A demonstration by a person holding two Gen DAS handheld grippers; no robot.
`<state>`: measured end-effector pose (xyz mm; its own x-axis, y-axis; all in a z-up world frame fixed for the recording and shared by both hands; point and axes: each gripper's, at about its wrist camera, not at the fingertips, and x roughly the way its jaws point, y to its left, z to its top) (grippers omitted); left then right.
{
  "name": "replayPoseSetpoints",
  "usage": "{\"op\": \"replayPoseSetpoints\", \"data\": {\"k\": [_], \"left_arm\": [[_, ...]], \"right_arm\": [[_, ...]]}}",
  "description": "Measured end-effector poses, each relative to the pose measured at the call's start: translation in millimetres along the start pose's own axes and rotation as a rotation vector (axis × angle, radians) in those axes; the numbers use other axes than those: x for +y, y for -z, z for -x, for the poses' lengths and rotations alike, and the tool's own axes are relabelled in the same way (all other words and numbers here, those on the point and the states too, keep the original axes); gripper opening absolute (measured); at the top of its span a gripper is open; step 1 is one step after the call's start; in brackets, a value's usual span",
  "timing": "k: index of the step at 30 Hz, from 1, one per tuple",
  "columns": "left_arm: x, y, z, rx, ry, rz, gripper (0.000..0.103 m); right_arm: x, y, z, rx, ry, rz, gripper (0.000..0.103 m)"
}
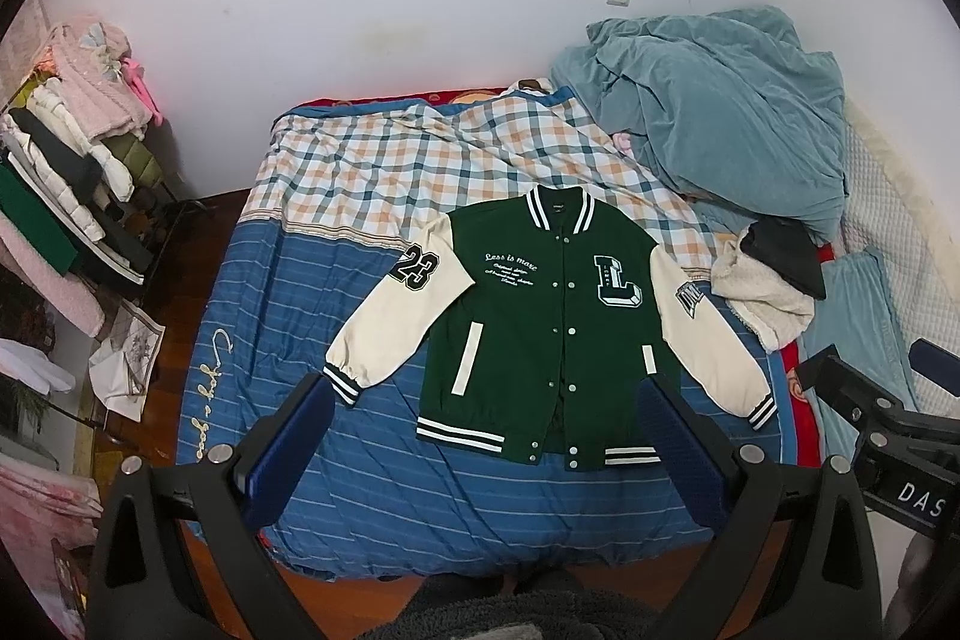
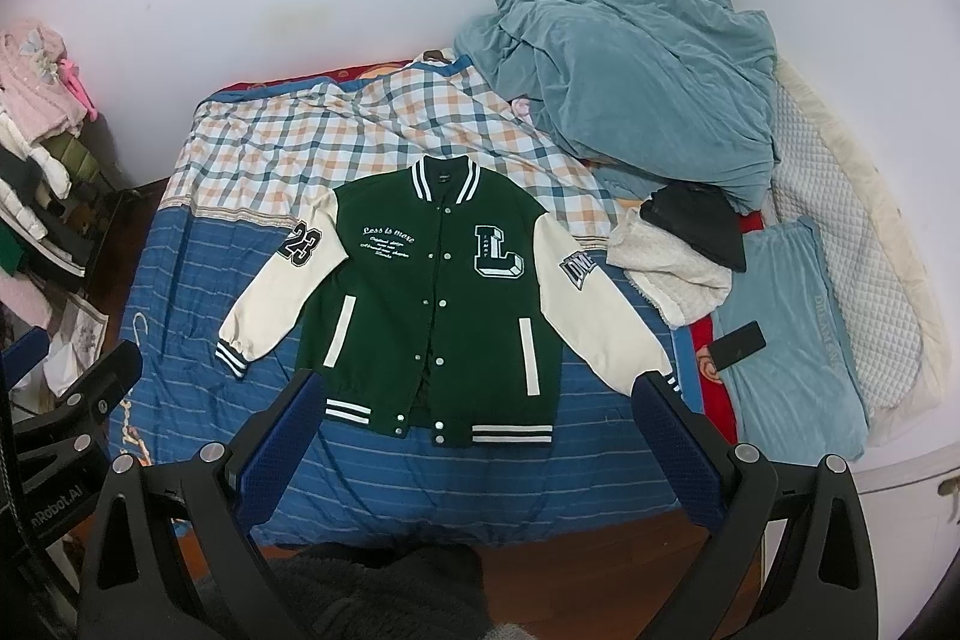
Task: Fold large clothes
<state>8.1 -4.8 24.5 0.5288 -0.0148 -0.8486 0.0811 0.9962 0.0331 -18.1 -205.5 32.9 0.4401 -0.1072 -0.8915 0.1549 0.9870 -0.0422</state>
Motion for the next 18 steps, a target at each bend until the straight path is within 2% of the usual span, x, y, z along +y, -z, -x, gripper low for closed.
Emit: {"op": "replayPoseSetpoints", "data": {"k": [3,6,9,13,15,18], "left_arm": [[0.0,-1.5,-1.8,-0.02,-0.002,0.003,0.103],[1.0,-9.3,-21.4,-0.06,-0.05,-0.01,0.103],[2.4,-13.1,-54.6,-0.078,-0.085,-0.022,0.103],[6.5,-12.3,-122.4,-0.032,-0.104,-0.057,0.103],[4.5,-9.0,-153.8,-0.003,-0.117,-0.076,0.103],[-6.5,-1.7,-209.0,0.042,-0.159,-0.107,0.103]], "right_arm": [[2.8,-4.1,-2.9,-0.001,-0.004,-0.018,0.103],[4.8,-12.8,-18.0,-0.012,-0.047,-0.071,0.103],[-3.7,-12.6,-58.5,0.028,-0.083,-0.171,0.103],[-27.2,6.9,-131.5,0.095,-0.109,-0.349,0.1],[-42.1,24.1,-170.8,0.12,-0.082,-0.44,0.077],[-76.8,54.8,-235.7,0.179,-0.069,-0.619,0.071]]}}
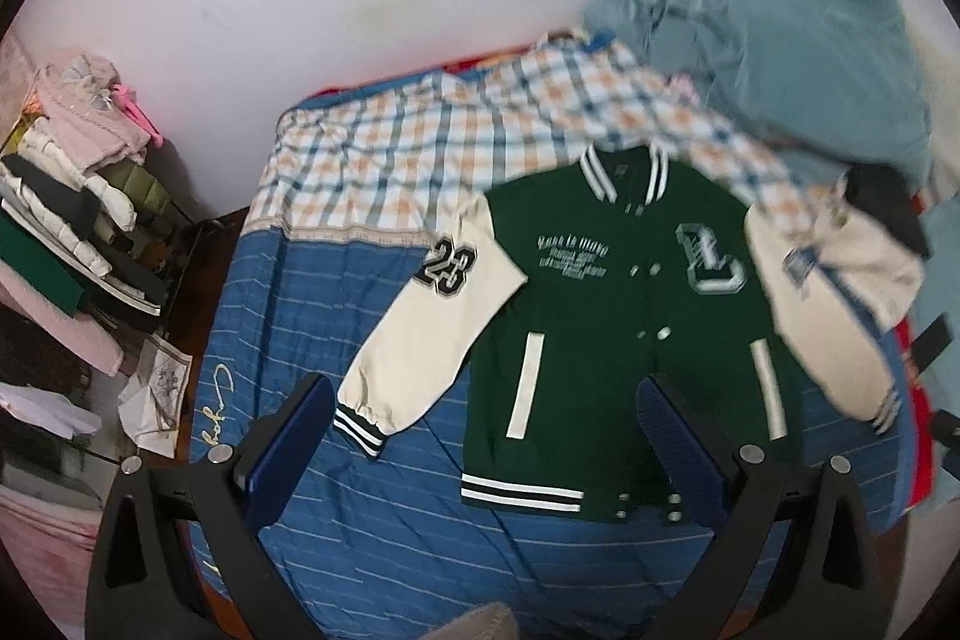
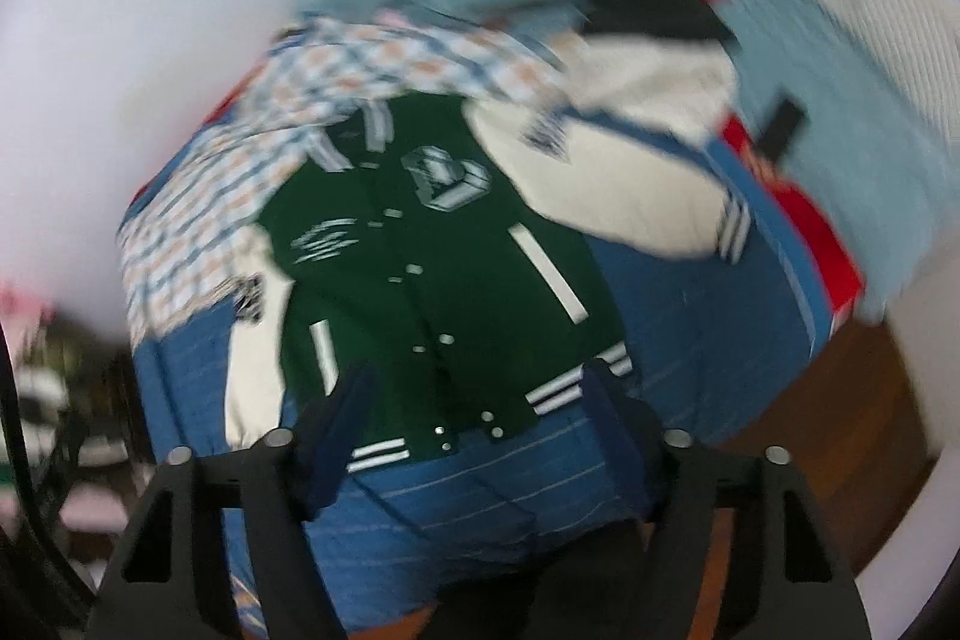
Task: Fold large clothes
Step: 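Grasp the cream sleeve cuff nearest the right tool with the right gripper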
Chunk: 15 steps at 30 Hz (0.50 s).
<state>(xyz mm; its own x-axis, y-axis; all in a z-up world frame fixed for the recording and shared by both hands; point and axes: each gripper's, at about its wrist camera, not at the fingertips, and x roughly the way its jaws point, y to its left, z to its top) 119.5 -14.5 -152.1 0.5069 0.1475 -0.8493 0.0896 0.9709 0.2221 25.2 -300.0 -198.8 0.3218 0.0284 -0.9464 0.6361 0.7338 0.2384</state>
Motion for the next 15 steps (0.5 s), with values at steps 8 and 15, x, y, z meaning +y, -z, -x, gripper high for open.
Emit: {"op": "replayPoseSetpoints", "data": {"k": [8,15], "left_arm": [[-56.5,24.8,-122.1,0.144,-0.101,0.006,0.103],[-112.1,51.6,-218.7,0.259,-0.175,-0.025,0.103]], "right_arm": [[-158.6,-18.5,-151.3,0.071,-0.012,-0.353,0.071],[-287.8,-46.4,-283.1,0.052,-0.1,-0.598,0.073]]}}
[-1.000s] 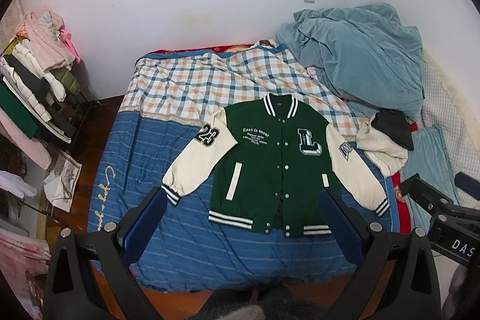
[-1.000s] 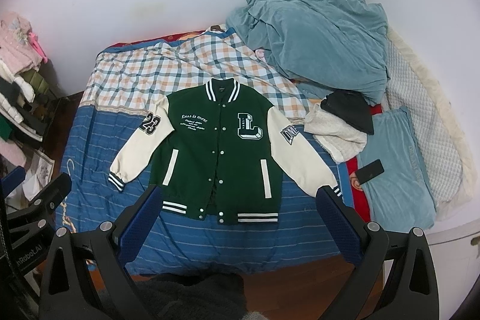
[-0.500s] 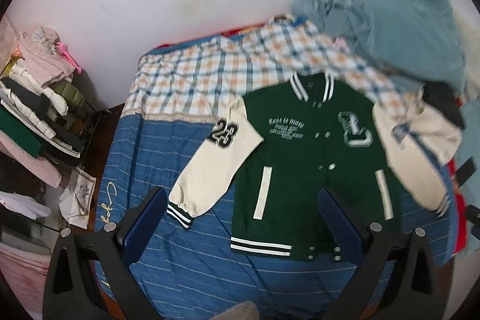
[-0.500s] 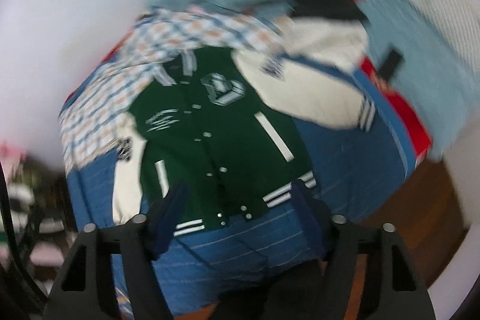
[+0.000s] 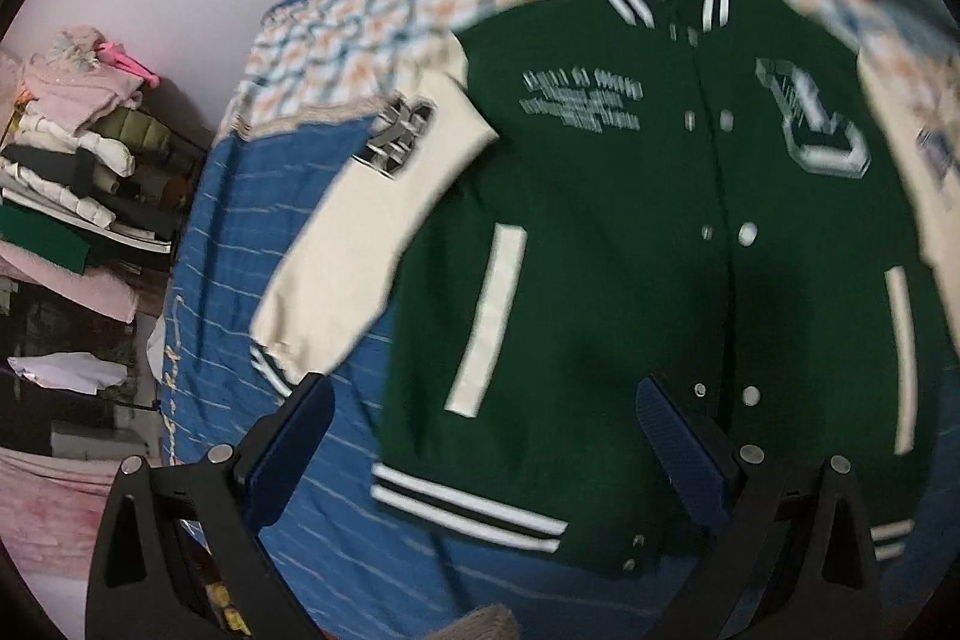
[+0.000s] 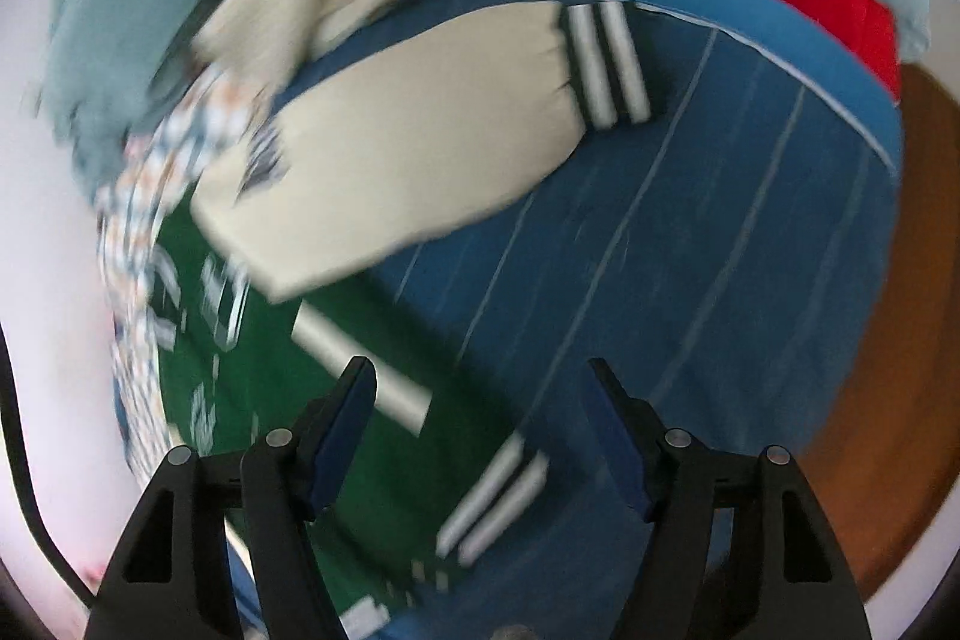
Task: Fold large clothes
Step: 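Grasp the cream sleeve cuff nearest the right tool with the right gripper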
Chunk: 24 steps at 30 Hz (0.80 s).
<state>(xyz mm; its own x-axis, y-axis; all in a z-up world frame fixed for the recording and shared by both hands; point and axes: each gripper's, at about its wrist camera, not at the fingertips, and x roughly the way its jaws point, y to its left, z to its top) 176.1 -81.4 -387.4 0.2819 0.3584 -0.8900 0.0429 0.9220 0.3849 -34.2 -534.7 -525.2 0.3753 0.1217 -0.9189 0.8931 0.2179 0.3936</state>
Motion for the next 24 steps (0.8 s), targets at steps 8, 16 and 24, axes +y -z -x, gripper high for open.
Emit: {"op": "replayPoseSetpoints", "data": {"k": [8,16,24], "left_arm": [[-63.2,-24.8,-58.3,0.03,-0.043,-0.011,0.103],[-97.7,-49.6,-70.0,-0.003,-0.027,-0.003,0.103],[-69.9,-58.4,-84.4,-0.013,-0.027,0.065,0.103]], "right_arm": [[-73.0,-93.4,-94.6,-0.065,-0.129,-0.274,0.074],[-41.4,-131.7,-113.3,-0.164,-0.119,-0.24,0.027],[54.8,-123.3,-51.5,-0.328,-0.142,-0.01,0.017]]}}
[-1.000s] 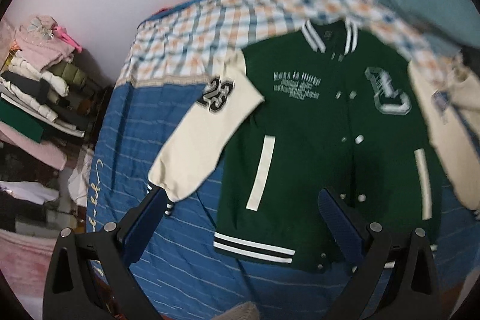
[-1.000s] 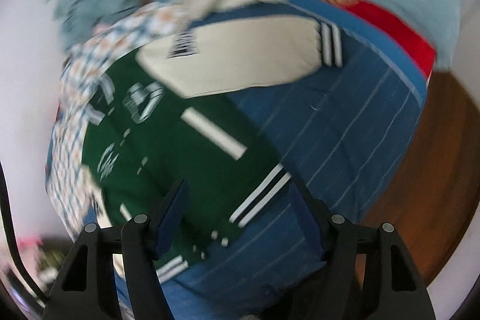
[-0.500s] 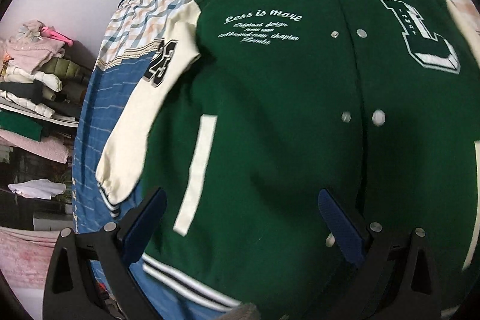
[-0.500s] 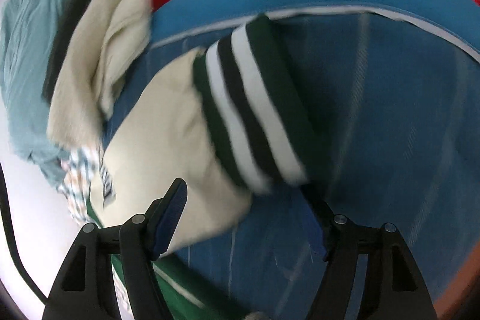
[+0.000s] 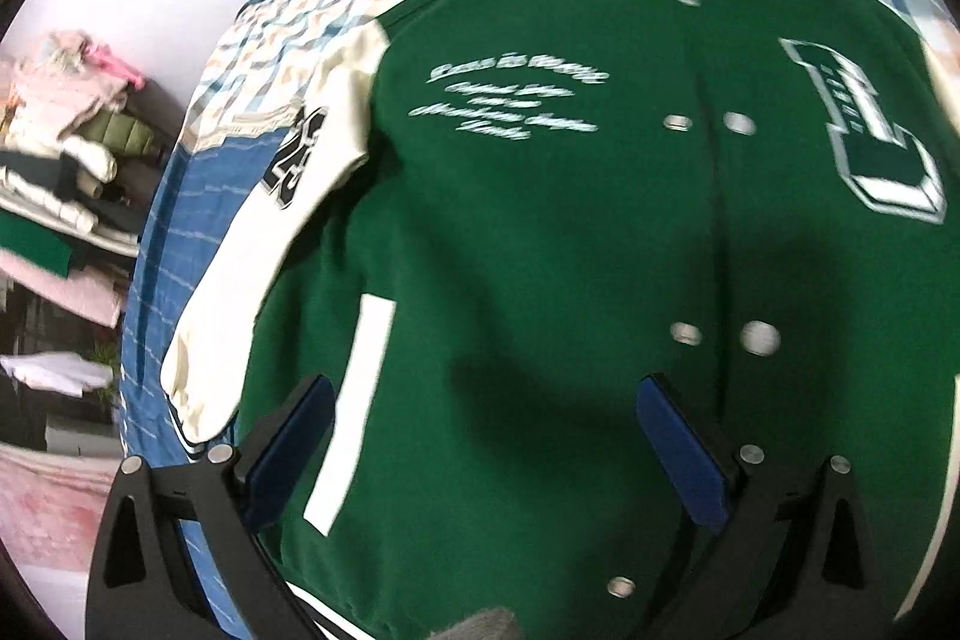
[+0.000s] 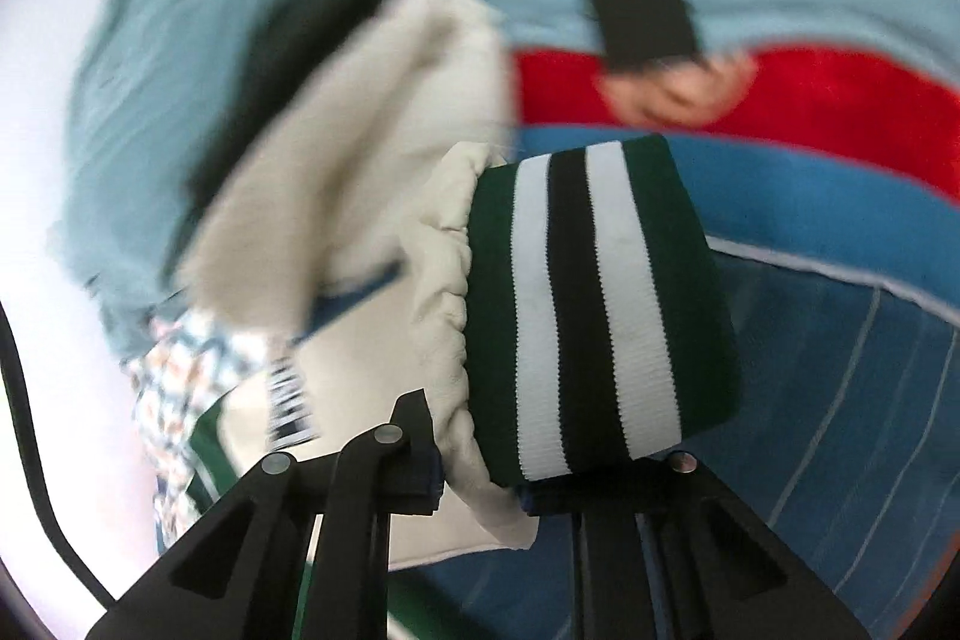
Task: Fold large clothes
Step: 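Grasp the cream sleeve cuff nearest the right tool with the right gripper, then grasp the patched sleeve cuff with the left gripper while the right gripper holds its cuff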
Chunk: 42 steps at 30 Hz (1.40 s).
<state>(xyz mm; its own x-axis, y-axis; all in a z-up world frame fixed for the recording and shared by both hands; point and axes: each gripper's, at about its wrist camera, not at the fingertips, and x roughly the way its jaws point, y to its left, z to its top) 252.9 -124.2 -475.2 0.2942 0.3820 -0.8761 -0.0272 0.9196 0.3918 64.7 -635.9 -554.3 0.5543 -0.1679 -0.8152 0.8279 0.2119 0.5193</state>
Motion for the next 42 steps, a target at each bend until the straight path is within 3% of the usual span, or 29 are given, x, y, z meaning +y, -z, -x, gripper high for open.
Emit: {"op": "replayPoseSetpoints", "data": {"k": [7,12,17,20,24,27,30,32,34,36,39,42], "left_arm": [[72.7,-2.9,-34.3,0.037,0.003,0.131,0.103],[156.8,13.1,-46.9,0.068,0.031,0.283,0.103],[240.6,50.0,-76.2,0.159,0.037,0.429,0.103],[282.7,77.4,-96.0,0.207,0.052,0.52,0.102],[318.4,111.0,-119.1,0.253,0.117,0.593,0.102],[330.4,127.4,-128.7,0.266,0.145,0.622,0.102],[341.1,138.9,-135.8,0.277,0.174,0.646,0.102],[345.9,144.1,-137.5,0.282,0.202,0.669,0.102],[352.4,148.7,-137.0,0.281,0.239,0.704,0.102],[355.8,154.0,-134.4,0.279,0.286,0.748,0.102],[357.2,160.1,-135.0,0.291,0.427,0.864,0.102],[345.2,156.3,-137.2,0.298,0.578,0.977,0.102]], "right_arm": [[126.2,44.5,30.1,-0.003,-0.127,0.257,0.017],[240.4,124.9,8.1,0.06,-0.188,0.473,0.016],[334.0,210.0,-21.6,0.13,-0.207,0.633,0.016],[396.0,279.5,-52.1,0.174,-0.212,0.764,0.016],[463.6,406.5,-108.2,0.238,-0.166,0.996,0.016],[480.6,506.6,-155.3,0.297,-0.105,1.195,0.016],[472.7,590.2,-199.6,0.353,0.0,1.395,0.016],[462.9,622.6,-223.4,0.396,0.08,1.506,0.02],[459.4,633.1,-224.3,0.379,0.097,1.545,0.023],[456.0,620.2,-208.6,0.441,0.04,1.473,0.045],[437.3,574.0,-162.4,0.52,-0.105,1.262,0.069],[398.0,531.5,-118.9,0.544,-0.155,1.106,0.07]]}}
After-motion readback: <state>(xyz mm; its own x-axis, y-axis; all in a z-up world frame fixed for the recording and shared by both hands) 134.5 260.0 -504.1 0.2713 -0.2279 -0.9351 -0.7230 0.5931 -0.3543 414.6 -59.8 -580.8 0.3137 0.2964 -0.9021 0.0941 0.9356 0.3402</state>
